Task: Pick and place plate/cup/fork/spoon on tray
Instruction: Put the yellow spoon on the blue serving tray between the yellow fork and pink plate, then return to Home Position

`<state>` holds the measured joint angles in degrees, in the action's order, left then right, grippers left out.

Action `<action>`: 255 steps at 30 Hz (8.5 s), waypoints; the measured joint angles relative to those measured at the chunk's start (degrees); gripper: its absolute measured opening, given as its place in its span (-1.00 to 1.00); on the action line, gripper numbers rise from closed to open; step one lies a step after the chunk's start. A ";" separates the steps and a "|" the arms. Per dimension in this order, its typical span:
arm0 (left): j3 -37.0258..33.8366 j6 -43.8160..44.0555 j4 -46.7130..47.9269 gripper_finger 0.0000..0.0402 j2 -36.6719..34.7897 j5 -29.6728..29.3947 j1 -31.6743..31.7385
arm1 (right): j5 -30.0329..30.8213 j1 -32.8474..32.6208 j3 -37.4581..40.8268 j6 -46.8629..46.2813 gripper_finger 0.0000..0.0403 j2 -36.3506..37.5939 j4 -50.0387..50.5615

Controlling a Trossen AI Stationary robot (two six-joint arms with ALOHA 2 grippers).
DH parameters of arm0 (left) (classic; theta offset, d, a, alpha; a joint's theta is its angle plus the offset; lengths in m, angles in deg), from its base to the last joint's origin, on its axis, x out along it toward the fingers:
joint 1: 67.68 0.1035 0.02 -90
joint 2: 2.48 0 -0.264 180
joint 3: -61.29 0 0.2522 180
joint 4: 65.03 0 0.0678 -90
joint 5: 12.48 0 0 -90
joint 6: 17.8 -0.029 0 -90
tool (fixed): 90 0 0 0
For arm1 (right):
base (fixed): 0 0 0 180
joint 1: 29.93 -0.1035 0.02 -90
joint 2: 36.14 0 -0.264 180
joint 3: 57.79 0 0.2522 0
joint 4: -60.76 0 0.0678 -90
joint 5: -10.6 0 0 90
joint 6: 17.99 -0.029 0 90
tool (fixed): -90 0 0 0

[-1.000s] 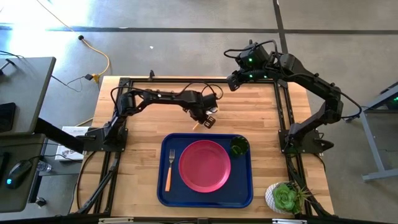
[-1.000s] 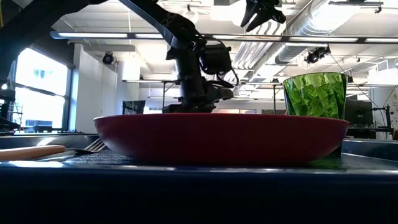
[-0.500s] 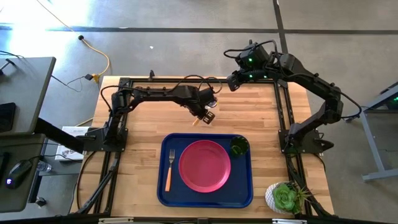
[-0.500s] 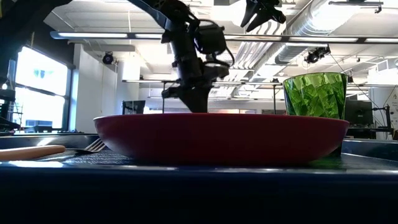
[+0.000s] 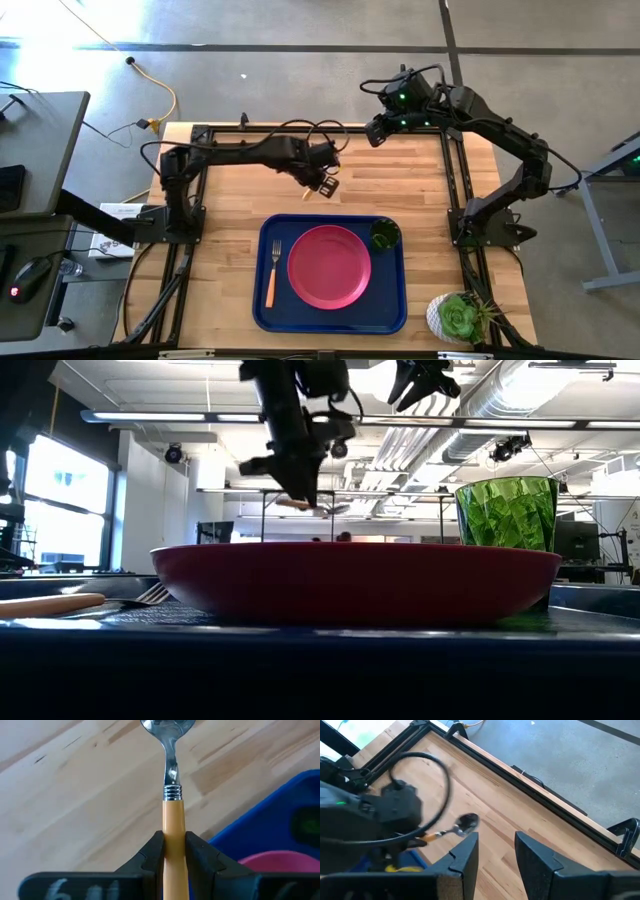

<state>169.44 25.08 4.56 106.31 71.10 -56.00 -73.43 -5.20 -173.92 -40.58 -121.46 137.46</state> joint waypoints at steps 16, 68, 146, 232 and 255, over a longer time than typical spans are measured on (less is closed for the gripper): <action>-0.07 24.18 15.78 -0.73 -5.56 -8.73 -12.99 | -0.19 0.00 0.00 0.73 -0.41 0.00 -0.19; -25.17 72.64 -7.28 -0.73 -6.25 -7.61 -42.72 | -7.69 -4.19 0.00 -4.44 -0.41 0.00 5.49; -21.05 70.53 -7.59 -0.44 -5.88 -5.31 -43.90 | -5.56 -4.15 0.00 -3.96 -0.41 0.02 6.36; -88.01 -24.90 -45.25 -0.44 -108.54 2.33 -24.12 | -6.65 -24.84 0.07 8.51 -0.41 8.39 -37.56; -90.84 -19.09 -48.93 -0.44 -107.69 0.30 -24.08 | 7.94 -30.79 12.80 17.11 -0.41 30.69 -13.25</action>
<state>78.60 5.99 -44.38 -1.38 71.41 -80.08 -65.49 -36.00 -161.12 -23.47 -90.77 124.21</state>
